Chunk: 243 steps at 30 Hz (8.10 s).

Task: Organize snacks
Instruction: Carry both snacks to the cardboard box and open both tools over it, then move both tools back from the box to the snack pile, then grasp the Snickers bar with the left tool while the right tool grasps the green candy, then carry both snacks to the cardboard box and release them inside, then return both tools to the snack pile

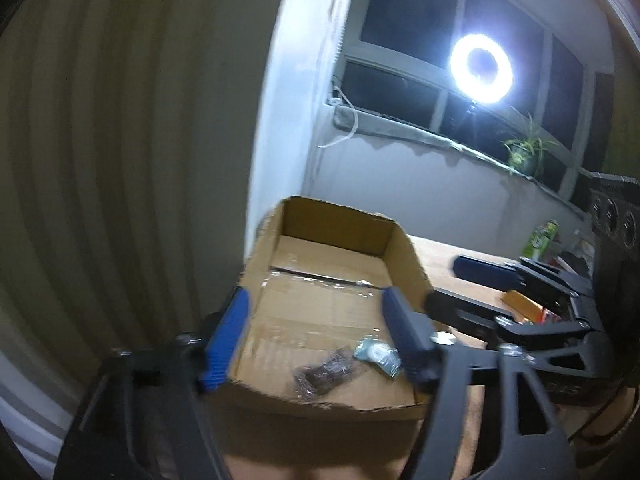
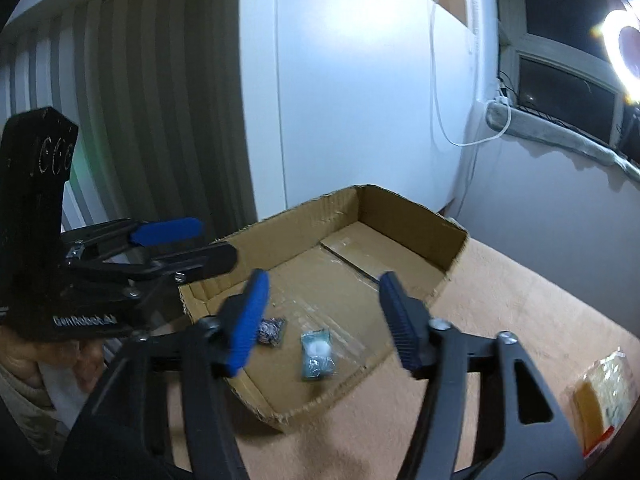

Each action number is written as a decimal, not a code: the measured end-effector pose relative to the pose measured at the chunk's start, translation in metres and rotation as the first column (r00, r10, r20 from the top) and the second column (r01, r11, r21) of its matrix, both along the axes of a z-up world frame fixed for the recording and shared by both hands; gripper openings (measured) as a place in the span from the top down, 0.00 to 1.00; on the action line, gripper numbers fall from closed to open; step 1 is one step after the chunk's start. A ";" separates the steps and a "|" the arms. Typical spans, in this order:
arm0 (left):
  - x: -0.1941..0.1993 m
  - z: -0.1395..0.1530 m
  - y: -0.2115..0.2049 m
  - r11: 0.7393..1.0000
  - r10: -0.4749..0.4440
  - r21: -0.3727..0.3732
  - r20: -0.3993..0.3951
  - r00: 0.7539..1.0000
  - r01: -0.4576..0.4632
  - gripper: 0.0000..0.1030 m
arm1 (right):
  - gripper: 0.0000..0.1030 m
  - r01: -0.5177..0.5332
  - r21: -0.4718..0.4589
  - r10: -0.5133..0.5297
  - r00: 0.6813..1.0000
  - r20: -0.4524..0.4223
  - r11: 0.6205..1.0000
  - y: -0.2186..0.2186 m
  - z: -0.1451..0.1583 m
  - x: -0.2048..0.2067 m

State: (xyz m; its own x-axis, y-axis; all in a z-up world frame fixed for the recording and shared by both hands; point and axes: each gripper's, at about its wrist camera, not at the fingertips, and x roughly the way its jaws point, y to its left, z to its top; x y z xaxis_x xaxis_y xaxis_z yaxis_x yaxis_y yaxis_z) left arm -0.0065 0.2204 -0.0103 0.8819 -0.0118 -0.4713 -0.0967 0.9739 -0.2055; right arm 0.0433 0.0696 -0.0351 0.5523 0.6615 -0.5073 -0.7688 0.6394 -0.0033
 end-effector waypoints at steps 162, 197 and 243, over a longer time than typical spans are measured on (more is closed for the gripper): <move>0.008 -0.006 -0.007 0.990 -0.030 -0.135 -0.020 0.999 0.027 0.66 | 0.72 0.013 -0.023 -0.008 0.972 0.234 1.000 0.013 0.019 -0.022; 0.004 0.012 -0.055 0.998 -0.051 -0.034 -0.018 0.999 0.050 0.31 | 0.41 0.188 0.056 -0.195 0.969 0.154 0.980 -0.094 -0.002 -0.058; 0.093 -0.045 -0.326 0.859 -0.479 0.056 -0.268 0.836 0.509 0.30 | 0.48 0.565 -0.073 -0.570 0.817 -0.090 0.822 -0.365 -0.090 -0.057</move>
State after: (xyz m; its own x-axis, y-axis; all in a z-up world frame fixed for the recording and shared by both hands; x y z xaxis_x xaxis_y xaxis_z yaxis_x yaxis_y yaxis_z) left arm 0.0865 -0.1055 -0.0556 0.6354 -0.3459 -0.6903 0.3735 0.9202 -0.1174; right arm -0.0141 -0.2949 -0.1256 0.7663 0.2240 -0.6022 -0.2668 0.9636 0.0190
